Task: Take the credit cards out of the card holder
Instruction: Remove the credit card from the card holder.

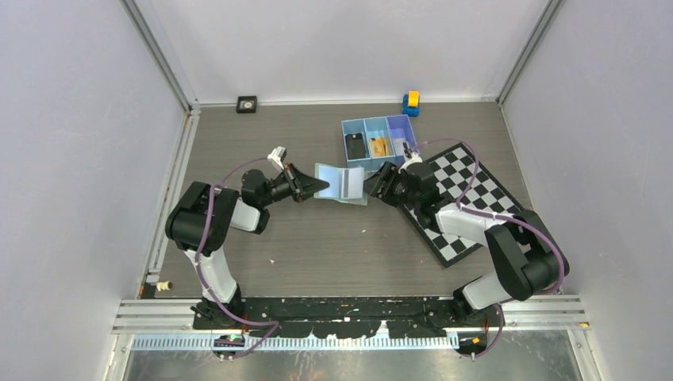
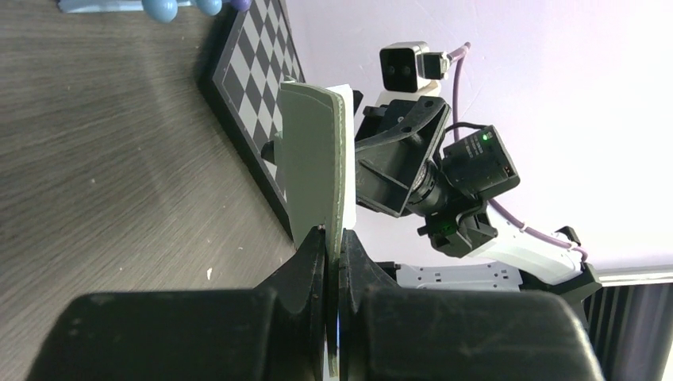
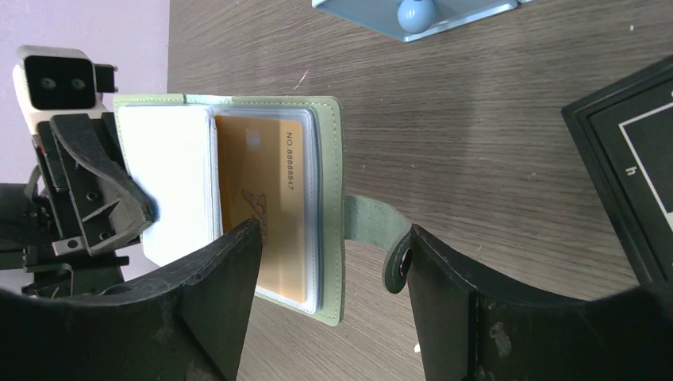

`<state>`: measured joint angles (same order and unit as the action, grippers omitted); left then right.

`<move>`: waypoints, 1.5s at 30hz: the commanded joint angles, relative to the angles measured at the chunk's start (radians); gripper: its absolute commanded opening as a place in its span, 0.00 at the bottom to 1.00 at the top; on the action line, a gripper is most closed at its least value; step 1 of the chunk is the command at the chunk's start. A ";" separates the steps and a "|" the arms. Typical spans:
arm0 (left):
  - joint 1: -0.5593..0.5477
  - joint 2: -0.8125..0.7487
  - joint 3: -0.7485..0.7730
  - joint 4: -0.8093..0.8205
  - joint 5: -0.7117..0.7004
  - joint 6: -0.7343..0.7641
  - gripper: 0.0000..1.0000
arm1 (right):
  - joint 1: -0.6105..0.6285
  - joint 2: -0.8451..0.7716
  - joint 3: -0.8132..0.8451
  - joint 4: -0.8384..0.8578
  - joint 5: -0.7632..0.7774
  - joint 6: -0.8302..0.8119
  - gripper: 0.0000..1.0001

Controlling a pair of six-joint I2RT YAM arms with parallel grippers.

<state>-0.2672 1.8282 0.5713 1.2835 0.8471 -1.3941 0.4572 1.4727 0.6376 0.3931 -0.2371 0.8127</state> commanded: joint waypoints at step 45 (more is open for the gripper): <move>-0.047 -0.076 0.033 0.083 0.029 0.024 0.00 | 0.012 0.060 -0.014 0.259 -0.153 0.036 0.79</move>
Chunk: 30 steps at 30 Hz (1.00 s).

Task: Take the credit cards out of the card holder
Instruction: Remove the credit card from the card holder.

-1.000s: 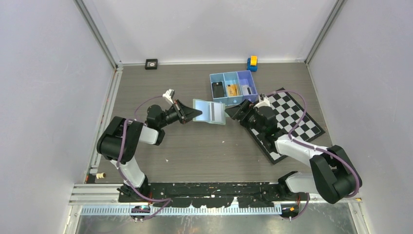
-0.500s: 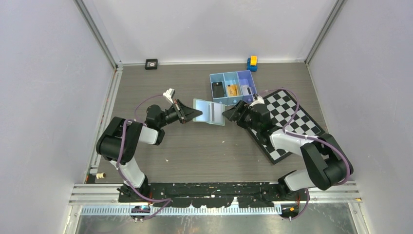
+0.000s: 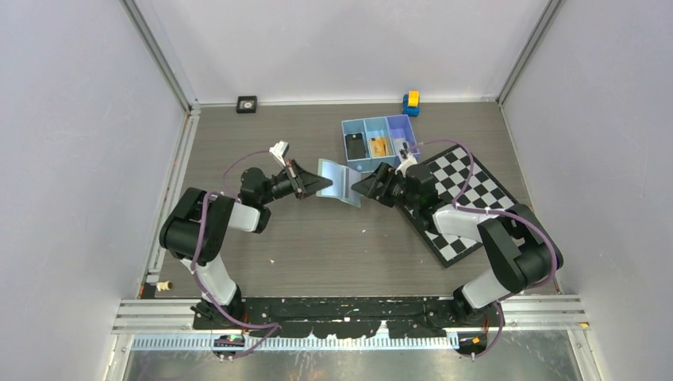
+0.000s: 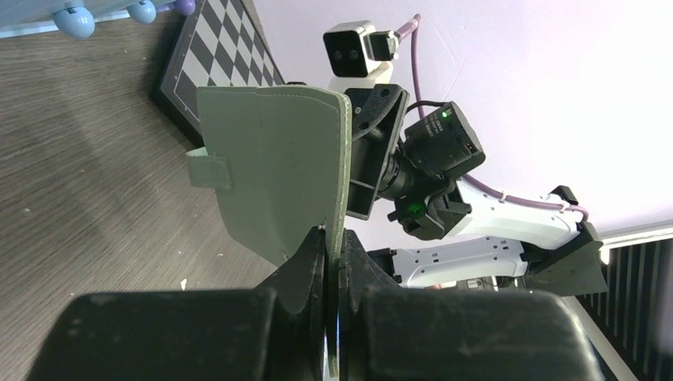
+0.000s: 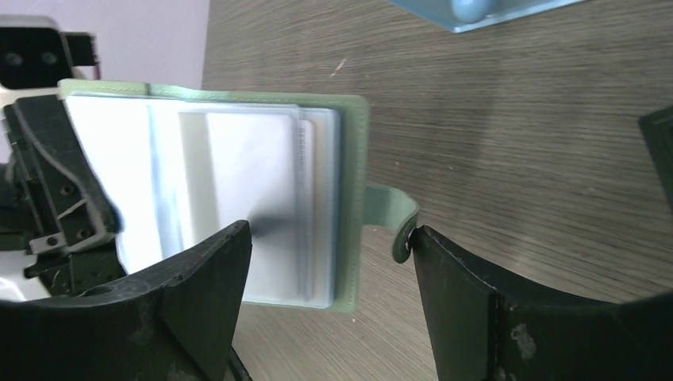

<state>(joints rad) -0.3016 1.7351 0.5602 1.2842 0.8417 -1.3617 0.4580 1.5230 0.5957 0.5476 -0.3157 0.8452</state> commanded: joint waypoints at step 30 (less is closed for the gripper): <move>0.016 0.008 0.045 0.147 0.045 -0.010 0.00 | -0.085 0.244 -0.035 0.856 -0.320 0.464 0.87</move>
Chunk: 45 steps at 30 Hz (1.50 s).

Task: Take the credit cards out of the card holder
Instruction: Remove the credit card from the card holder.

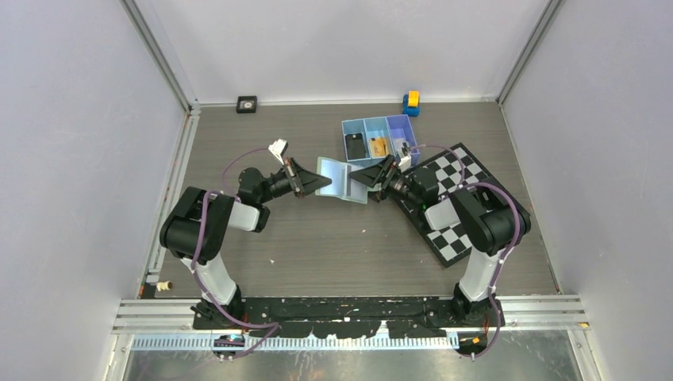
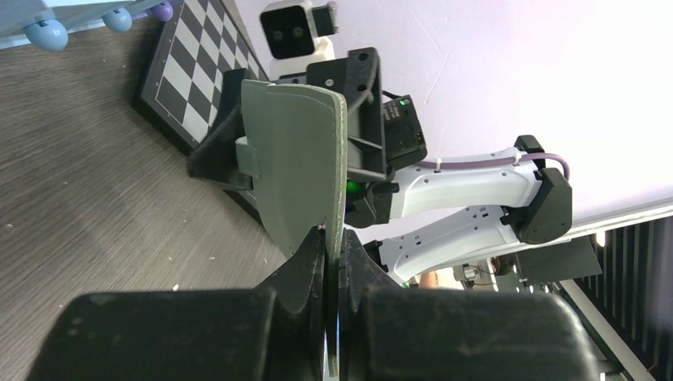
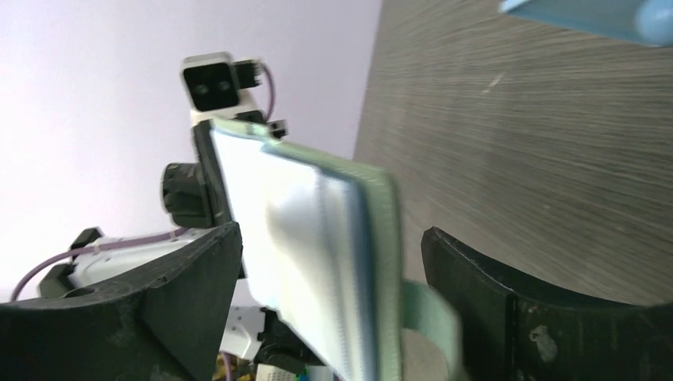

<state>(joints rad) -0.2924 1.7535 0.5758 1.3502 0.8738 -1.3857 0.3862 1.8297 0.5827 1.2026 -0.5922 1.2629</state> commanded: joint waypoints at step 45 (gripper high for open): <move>0.055 -0.006 0.012 -0.257 -0.044 0.152 0.32 | 0.000 -0.270 -0.019 -0.243 0.045 -0.232 0.00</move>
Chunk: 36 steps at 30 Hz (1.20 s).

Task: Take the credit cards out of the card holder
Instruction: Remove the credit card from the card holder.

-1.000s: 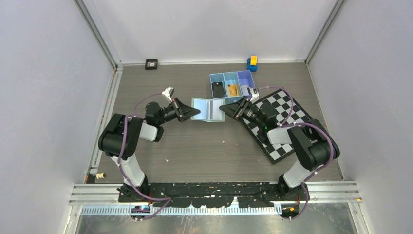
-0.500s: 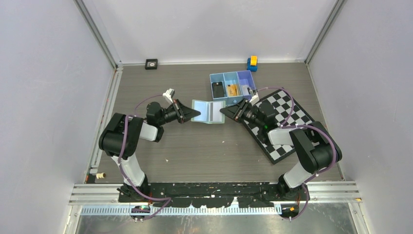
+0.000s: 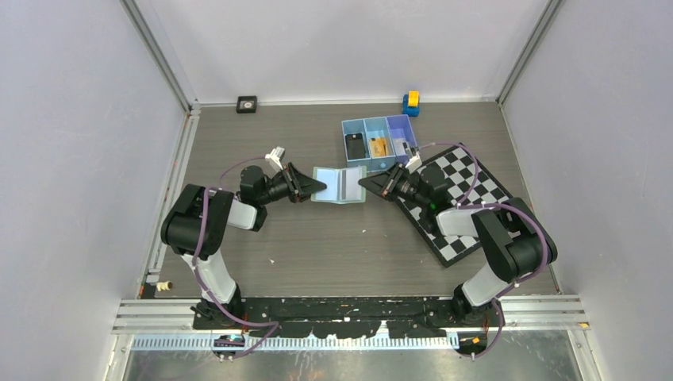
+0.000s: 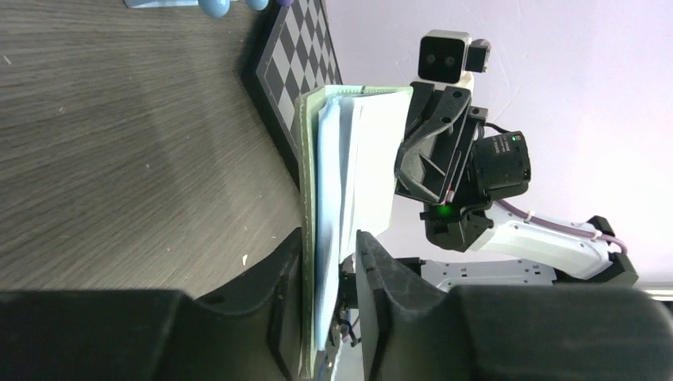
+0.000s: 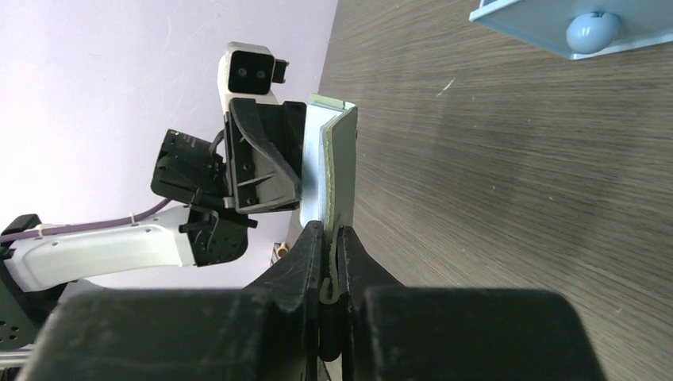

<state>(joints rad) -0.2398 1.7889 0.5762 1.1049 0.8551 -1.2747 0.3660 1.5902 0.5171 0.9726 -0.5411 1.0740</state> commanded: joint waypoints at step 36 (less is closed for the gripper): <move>-0.118 -0.167 0.145 -0.591 -0.144 0.410 0.00 | 0.193 -0.088 0.155 -0.353 0.125 -0.257 0.21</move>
<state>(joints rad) -0.3542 1.6547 0.7158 0.4603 0.7006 -0.8581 0.5404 1.5261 0.6201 0.5388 -0.3744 0.8085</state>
